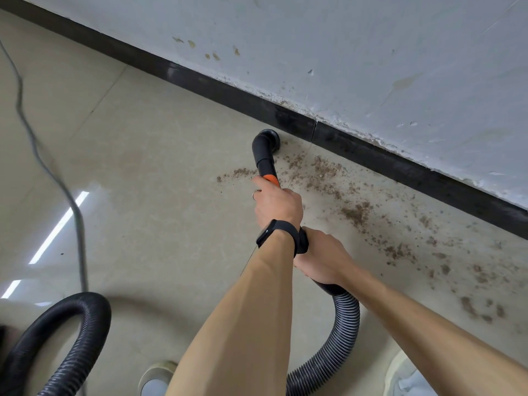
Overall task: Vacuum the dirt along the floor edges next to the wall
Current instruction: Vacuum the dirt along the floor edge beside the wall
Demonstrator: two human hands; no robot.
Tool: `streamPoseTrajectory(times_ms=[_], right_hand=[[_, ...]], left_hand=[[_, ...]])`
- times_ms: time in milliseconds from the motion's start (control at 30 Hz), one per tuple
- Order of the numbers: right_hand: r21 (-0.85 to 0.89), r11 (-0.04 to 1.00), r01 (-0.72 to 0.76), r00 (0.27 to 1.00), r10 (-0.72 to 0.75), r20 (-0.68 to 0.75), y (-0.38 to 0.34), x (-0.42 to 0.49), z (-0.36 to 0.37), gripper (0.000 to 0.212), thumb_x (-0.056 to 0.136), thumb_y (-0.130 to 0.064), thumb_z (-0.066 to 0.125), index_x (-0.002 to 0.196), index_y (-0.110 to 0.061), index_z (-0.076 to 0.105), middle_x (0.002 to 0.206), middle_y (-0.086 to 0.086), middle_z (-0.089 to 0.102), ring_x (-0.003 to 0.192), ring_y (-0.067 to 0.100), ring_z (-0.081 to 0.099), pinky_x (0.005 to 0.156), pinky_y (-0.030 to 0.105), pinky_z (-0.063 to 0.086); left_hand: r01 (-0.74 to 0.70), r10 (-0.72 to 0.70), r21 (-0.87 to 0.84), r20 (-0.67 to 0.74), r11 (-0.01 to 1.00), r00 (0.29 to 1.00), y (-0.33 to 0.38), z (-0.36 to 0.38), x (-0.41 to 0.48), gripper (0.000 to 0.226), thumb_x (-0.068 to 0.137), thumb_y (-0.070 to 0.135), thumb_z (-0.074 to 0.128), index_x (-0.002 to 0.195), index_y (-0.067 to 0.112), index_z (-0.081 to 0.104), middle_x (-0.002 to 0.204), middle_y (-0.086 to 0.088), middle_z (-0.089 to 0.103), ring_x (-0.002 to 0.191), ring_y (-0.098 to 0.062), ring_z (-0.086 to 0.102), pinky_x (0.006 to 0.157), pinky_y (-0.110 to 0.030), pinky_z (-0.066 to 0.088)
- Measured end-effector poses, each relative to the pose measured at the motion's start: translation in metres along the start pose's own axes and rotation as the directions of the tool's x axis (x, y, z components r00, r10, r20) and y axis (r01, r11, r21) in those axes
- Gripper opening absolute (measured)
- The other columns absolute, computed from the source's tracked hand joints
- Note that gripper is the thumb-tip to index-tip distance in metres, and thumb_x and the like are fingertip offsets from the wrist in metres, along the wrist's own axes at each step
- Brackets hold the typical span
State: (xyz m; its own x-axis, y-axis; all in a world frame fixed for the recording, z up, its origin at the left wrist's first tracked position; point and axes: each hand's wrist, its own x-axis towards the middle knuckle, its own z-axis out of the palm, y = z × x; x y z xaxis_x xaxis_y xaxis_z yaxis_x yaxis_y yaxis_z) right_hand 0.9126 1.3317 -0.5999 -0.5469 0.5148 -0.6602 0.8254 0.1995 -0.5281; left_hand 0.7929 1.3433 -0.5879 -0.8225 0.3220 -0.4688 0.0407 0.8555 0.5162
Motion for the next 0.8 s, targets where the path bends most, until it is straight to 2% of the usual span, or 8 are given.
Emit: streamPoseTrajectory(times_ms=[200,367,500,667,800], right_hand=[[0.042,0.999,-0.022,1.000,0.023,-0.019,0.006,-0.002,-0.006,0.010,0.080,-0.028,0.055,0.088,-0.021,0.054,0.072,0.000,0.070,0.070,0.024,0.067,0.071,0.040,0.055],[0.018,0.999,-0.034,0.998,0.035,-0.058,0.015,-0.006,-0.005,0.011,0.086,-0.028,0.057,0.083,-0.022,0.048,0.072,-0.002,0.063,0.065,0.019,0.056,0.055,0.034,0.038],[-0.018,0.999,-0.050,0.995,0.048,-0.085,0.019,-0.010,0.000,0.014,0.089,-0.029,0.056,0.083,-0.023,0.045,0.073,-0.002,0.062,0.066,0.020,0.056,0.054,0.034,0.034],[-0.033,0.998,-0.044,0.996,0.041,-0.080,0.010,-0.003,0.003,0.014,0.089,-0.031,0.058,0.087,-0.023,0.047,0.074,-0.001,0.062,0.066,0.020,0.058,0.054,0.035,0.037],[-0.063,0.998,0.023,0.999,-0.020,0.035,-0.017,0.012,-0.008,0.014,0.081,-0.028,0.061,0.089,-0.022,0.050,0.078,-0.002,0.065,0.070,0.020,0.061,0.061,0.037,0.045]], left_hand=[[-0.032,0.031,0.013,0.019,0.999,0.999,0.009,0.008,-0.003,0.040,0.096,0.016,0.047,0.133,0.010,0.032,0.112,-0.015,0.054,0.078,-0.033,0.056,0.066,-0.039,0.045],[-0.071,0.071,0.001,0.031,0.997,0.997,0.010,0.016,-0.010,0.035,0.095,0.014,0.046,0.127,0.011,0.033,0.108,-0.015,0.054,0.078,-0.034,0.056,0.065,-0.039,0.045],[-0.074,0.076,-0.032,0.056,0.997,0.996,0.004,0.018,-0.013,0.032,0.096,0.016,0.046,0.125,0.012,0.034,0.107,-0.013,0.053,0.079,-0.034,0.056,0.064,-0.038,0.045],[-0.085,0.088,-0.034,0.102,0.996,0.991,-0.001,0.011,0.000,0.033,0.096,0.018,0.046,0.126,0.014,0.032,0.109,-0.014,0.056,0.077,-0.031,0.059,0.062,-0.037,0.046],[-0.027,0.037,-0.088,0.109,0.996,0.993,-0.005,-0.014,0.023,0.037,0.095,0.018,0.047,0.127,0.013,0.030,0.110,-0.016,0.057,0.080,-0.032,0.060,0.065,-0.039,0.048]])
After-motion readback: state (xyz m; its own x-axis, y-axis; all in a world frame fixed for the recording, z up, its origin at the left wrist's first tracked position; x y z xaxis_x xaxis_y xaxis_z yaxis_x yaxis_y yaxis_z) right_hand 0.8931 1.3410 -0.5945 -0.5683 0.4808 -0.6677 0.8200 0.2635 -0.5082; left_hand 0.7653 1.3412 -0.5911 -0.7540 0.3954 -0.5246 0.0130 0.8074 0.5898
